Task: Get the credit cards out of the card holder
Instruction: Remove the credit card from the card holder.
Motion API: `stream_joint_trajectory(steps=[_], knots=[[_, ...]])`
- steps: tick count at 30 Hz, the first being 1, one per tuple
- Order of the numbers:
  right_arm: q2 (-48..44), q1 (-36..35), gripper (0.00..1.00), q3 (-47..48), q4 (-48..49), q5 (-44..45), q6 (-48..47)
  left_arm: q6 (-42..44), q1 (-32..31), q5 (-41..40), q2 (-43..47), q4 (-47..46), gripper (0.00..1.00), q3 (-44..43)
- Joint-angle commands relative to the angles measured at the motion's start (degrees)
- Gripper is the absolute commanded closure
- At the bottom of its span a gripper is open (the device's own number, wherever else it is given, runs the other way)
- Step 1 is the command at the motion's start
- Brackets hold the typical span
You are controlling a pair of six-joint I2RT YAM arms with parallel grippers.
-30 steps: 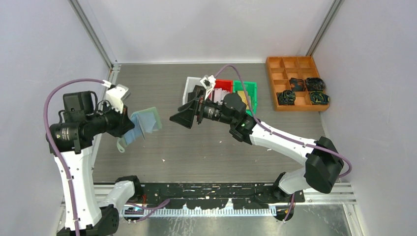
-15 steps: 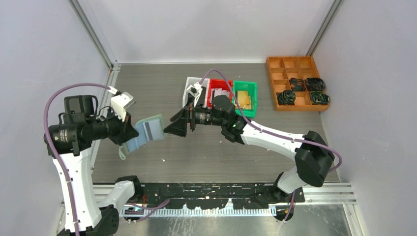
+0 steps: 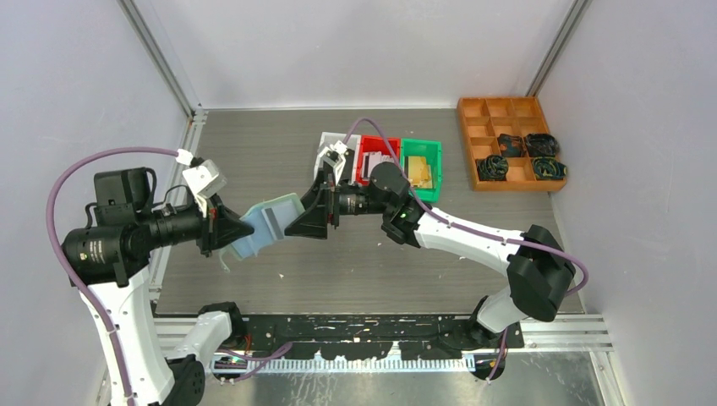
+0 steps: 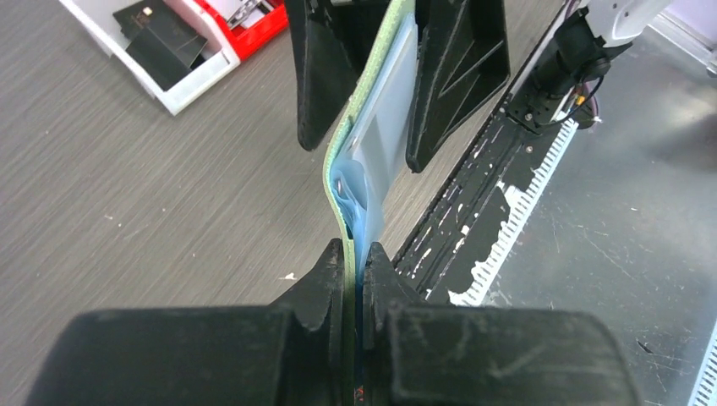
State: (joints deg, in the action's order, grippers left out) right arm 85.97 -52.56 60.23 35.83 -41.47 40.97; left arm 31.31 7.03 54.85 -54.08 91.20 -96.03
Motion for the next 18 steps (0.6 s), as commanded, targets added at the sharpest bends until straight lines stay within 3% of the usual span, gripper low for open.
stream_joint_trajectory(steps=[1, 4, 9, 14, 18], knots=[[-2.5, 0.0, 0.28, 3.4, 4.9, -3.2, 3.2, 3.2, 0.0, 7.1, -1.2, 10.3, 1.00, -3.0], [-2.4, 0.4, 0.41, 4.0, 5.8, -5.5, 5.4, 2.6, -0.2, 8.6, -1.0, 10.6, 1.00, -2.9], [-2.7, 3.2, 0.55, 2.5, 14.1, -9.6, 14.9, 1.8, -2.2, 10.8, -0.9, 10.6, 1.00, -3.0], [0.4, 5.1, 0.66, 3.3, 33.7, -12.9, 33.1, 0.7, -4.9, 13.6, -0.7, 10.5, 1.00, -0.6], [3.6, 5.1, 0.83, 5.4, 44.7, -15.2, 44.1, -1.5, -5.0, 11.5, 0.4, 7.3, 0.95, 1.7]])
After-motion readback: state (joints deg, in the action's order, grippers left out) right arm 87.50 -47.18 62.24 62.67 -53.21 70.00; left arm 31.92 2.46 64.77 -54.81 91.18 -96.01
